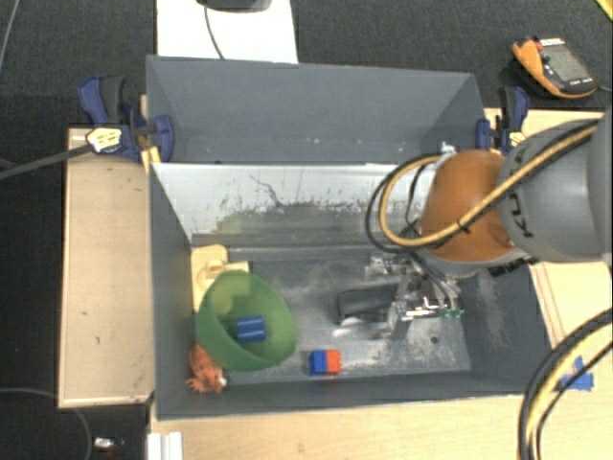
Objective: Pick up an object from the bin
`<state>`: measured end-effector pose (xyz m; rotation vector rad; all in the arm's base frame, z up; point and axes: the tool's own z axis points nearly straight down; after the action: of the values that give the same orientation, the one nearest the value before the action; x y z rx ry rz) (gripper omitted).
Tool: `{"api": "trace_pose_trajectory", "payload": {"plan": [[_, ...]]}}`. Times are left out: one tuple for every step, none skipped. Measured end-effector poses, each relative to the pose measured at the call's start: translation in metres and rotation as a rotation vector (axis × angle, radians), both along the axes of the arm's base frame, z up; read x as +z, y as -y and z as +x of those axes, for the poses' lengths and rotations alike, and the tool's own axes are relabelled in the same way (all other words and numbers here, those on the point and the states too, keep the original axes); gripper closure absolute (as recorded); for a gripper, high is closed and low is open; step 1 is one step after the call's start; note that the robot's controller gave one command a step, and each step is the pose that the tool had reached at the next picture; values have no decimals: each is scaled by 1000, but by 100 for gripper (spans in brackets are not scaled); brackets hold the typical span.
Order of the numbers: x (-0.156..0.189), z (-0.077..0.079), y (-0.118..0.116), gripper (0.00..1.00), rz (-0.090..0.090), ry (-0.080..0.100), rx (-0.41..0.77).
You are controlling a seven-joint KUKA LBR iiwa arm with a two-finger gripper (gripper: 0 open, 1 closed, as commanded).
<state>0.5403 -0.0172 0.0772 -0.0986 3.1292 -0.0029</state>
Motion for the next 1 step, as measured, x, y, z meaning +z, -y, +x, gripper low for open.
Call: {"api": "trace_pose_trajectory", "payload": {"plan": [[-6, -10, -14, 100, -2, 0, 186]]}}
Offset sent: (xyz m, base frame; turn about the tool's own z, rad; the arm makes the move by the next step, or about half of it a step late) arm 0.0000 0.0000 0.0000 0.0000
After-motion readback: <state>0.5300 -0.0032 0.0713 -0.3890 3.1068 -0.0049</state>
